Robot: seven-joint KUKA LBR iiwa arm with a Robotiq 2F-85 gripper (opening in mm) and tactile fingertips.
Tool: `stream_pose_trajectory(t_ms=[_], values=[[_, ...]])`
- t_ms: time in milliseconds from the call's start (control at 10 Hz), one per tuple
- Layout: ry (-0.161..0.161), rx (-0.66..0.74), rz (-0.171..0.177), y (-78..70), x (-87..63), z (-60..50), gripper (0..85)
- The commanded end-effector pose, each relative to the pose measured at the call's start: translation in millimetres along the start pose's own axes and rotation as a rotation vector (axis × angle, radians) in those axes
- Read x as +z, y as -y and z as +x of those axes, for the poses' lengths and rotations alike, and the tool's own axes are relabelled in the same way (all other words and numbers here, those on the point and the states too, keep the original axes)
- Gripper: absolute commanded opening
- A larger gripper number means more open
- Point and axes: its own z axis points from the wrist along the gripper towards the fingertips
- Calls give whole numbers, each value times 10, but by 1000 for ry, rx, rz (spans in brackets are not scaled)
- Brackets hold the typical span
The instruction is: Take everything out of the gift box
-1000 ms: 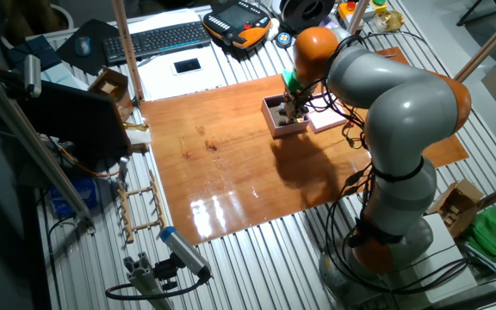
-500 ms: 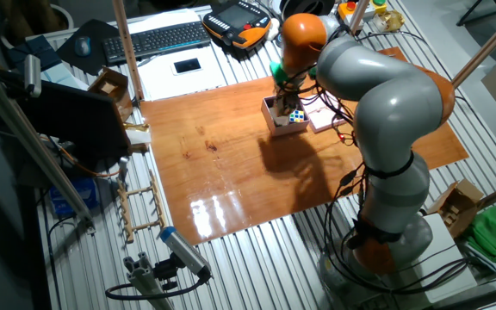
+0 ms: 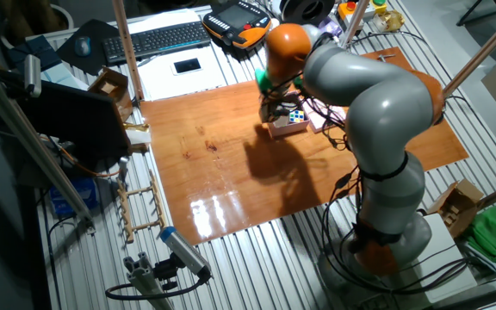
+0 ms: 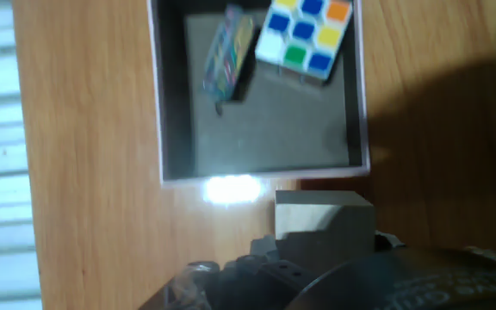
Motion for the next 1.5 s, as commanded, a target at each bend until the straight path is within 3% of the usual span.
stream_pose_trajectory(t_ms=[0,200,500,1400], values=[[0,1,-5,35,39,342,10],[-23,7,-20,50,256,449,10],[-12,-6,-21,73,420,514,10],[-24,-33,-24,72,764,547,10]])
